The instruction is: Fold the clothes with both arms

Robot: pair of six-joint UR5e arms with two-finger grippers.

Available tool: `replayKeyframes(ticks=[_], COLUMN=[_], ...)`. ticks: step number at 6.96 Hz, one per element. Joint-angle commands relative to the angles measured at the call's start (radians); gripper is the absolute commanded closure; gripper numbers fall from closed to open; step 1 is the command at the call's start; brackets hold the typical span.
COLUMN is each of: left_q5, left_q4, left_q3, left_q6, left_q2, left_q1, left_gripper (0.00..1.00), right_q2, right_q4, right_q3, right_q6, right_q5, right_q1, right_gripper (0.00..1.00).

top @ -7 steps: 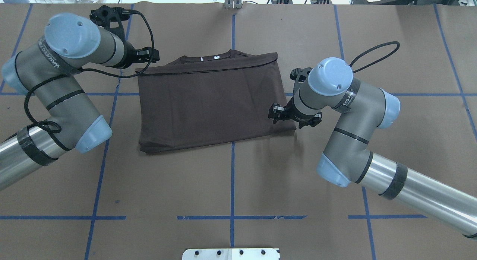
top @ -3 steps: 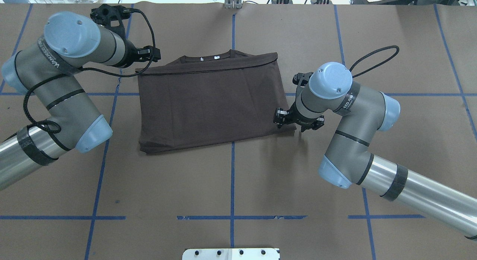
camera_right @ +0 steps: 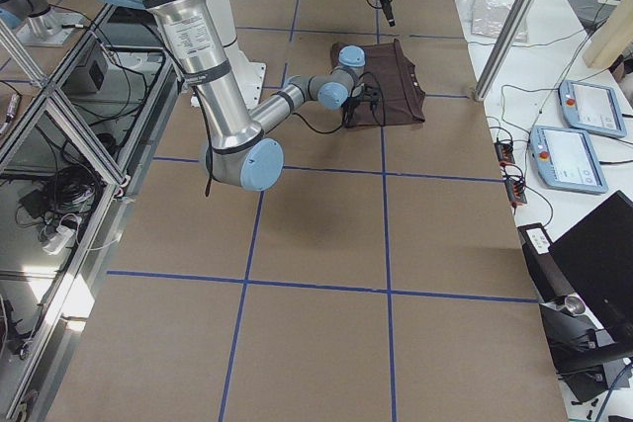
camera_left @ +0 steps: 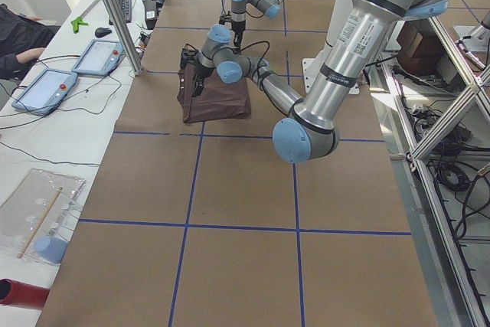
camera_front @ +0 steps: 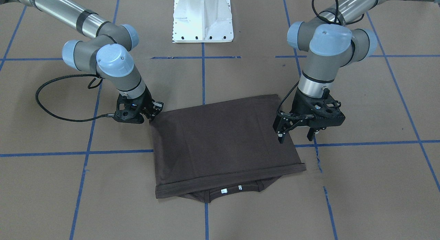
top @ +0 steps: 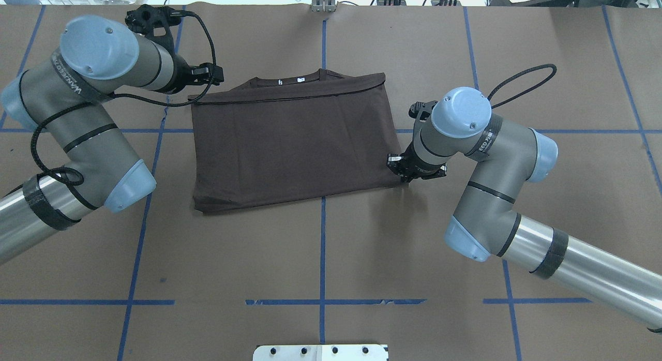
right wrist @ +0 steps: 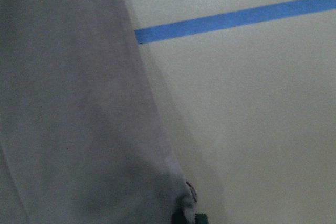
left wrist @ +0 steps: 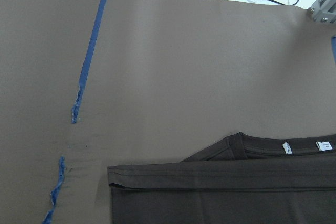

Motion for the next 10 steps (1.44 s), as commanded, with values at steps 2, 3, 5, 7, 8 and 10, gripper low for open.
replayKeyframes(ticks=[2, 3, 5, 7, 8, 10], left_q5=[0.000, 0.000, 0.000, 0.000, -0.005, -0.055], left_q4=[-0.002, -0.002, 0.000, 0.002, 0.002, 0.020], left_q3=[0.001, 0.001, -0.001, -0.014, -0.031, -0.054], left_q6=[-0.005, -0.007, -0.010, -0.037, -0.057, -0.127], left_q2=[-0.003, -0.004, -0.009, -0.009, -0.007, 0.000], left_q1=[0.002, 0.002, 0.000, 0.006, 0.009, 0.046], left_gripper=[0.00, 0.00, 0.00, 0.00, 0.00, 0.00], right_q2=[-0.024, -0.158, -0.399, -0.621, -0.653, -0.601], right_q4=[-0.003, -0.022, -0.100, -0.109, -0.108, -0.103], right_q3=[0.046, 0.200, 0.488, 0.685, 0.738, 0.770], right_q6=[-0.002, -0.002, 0.015, 0.073, 0.183, 0.294], right_q5=[0.015, 0.015, 0.006, 0.009, 0.009, -0.032], right_q1=[0.014, -0.025, -0.143, -0.350, -0.450, -0.421], right_gripper=[1.00, 1.00, 1.00, 1.00, 0.59, 0.00])
